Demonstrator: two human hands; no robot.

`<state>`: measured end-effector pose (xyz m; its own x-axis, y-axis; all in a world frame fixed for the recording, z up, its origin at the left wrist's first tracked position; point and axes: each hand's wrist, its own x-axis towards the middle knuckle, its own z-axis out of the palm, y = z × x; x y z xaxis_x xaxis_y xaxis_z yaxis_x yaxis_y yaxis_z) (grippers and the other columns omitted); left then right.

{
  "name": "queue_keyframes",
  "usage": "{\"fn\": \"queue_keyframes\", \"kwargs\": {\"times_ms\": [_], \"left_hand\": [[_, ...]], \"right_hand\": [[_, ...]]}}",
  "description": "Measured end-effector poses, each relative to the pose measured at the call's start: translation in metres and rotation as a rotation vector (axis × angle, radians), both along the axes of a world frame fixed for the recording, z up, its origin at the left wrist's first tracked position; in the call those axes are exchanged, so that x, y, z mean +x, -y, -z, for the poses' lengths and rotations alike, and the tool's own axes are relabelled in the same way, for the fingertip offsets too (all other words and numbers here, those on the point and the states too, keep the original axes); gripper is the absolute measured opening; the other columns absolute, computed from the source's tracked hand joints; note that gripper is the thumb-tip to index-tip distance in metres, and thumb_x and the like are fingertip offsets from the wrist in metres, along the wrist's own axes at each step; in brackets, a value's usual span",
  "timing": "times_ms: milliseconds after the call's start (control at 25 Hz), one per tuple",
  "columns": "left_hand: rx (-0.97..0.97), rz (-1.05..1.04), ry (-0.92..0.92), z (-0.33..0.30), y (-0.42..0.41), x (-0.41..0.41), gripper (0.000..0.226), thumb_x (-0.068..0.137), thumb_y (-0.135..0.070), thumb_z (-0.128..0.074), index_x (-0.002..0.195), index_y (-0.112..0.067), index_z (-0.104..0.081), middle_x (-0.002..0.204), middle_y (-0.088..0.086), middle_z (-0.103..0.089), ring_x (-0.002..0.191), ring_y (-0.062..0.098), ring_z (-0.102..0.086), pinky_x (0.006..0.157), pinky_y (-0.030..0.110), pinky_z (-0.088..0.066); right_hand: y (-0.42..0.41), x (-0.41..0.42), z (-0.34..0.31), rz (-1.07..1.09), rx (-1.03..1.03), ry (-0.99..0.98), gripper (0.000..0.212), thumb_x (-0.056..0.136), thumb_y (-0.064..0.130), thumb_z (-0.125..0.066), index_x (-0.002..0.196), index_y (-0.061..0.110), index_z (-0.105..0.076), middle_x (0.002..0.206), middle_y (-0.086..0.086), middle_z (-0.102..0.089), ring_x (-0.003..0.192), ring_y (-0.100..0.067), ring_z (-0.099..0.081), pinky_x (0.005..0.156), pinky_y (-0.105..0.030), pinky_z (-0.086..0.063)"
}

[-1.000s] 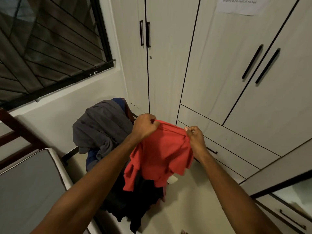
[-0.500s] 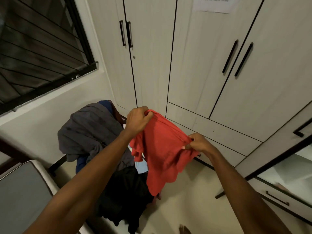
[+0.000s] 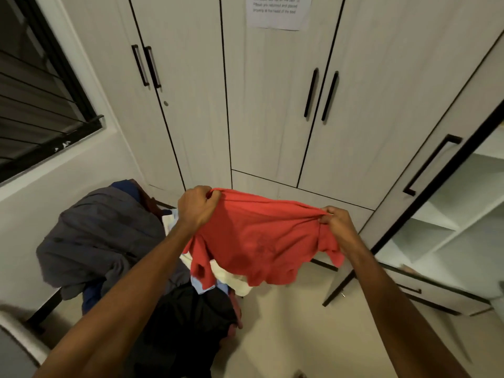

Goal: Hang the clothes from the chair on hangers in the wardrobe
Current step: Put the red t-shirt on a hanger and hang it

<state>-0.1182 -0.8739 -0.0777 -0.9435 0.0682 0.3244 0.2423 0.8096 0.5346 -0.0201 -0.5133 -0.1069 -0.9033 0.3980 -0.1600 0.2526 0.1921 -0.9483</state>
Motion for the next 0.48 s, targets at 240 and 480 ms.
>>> {"fn": "queue_keyframes", "kwargs": {"times_ms": [240, 480], "left_hand": [[-0.197, 0.173, 0.328, 0.049, -0.085, 0.014, 0.052, 0.089, -0.053, -0.047, 0.059, -0.010, -0.051, 0.070, 0.015, -0.066, 0.078, 0.035, -0.068, 0.061, 0.032, -0.038], [-0.293, 0.735, 0.620, 0.043, -0.224, 0.074, 0.046, 0.074, -0.041, -0.076, 0.118, -0.028, -0.067, 0.115, -0.002, -0.073, 0.104, 0.012, -0.068, 0.086, 0.027, -0.054]], "right_hand": [[-0.047, 0.053, -0.050, -0.123, -0.278, -0.177, 0.025, 0.068, 0.003, -0.063, 0.091, -0.002, -0.071, 0.083, -0.016, -0.068, 0.075, -0.023, -0.062, 0.072, -0.029, -0.051], [-0.114, 0.104, -0.066, -0.307, 0.025, -0.106, 0.018, 0.070, 0.002, -0.061, 0.084, 0.000, -0.072, 0.079, -0.011, -0.068, 0.075, -0.018, -0.062, 0.073, -0.030, -0.050]]}}
